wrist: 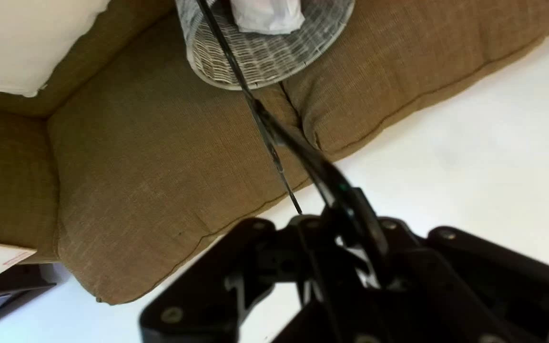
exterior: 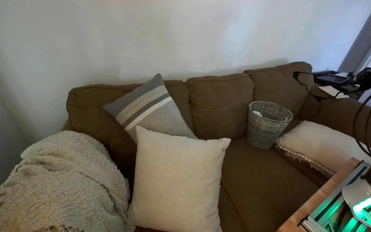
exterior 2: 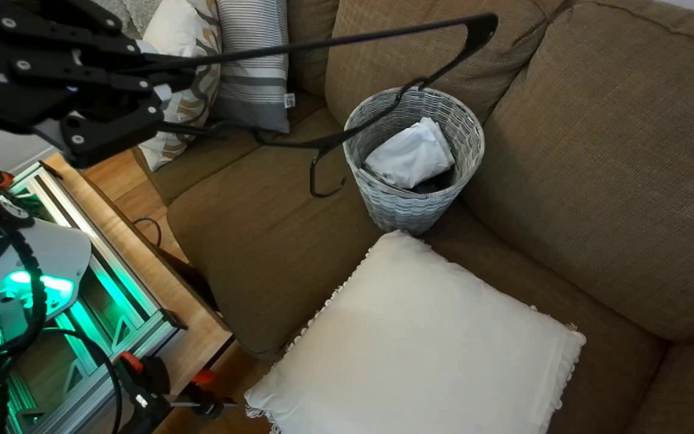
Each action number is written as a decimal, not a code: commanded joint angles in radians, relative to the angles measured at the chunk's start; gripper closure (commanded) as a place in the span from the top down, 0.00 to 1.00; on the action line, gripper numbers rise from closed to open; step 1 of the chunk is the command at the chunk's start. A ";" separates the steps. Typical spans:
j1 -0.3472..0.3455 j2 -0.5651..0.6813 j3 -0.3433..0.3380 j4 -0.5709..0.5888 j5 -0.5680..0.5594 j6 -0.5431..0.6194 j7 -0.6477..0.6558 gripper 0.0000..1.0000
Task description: Put the hanger in the basket
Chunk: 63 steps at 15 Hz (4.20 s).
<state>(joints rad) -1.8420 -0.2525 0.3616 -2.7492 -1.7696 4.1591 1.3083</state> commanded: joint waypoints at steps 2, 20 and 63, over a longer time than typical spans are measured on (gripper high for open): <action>0.002 0.000 0.012 -0.001 -0.005 -0.035 -0.019 0.06; 0.523 0.167 -0.137 0.468 -0.561 0.028 0.883 0.02; 1.353 0.563 -0.875 0.340 0.061 -0.276 1.435 0.52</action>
<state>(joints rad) -0.5799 0.2976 -0.4182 -2.3533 -1.7975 3.8959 2.7138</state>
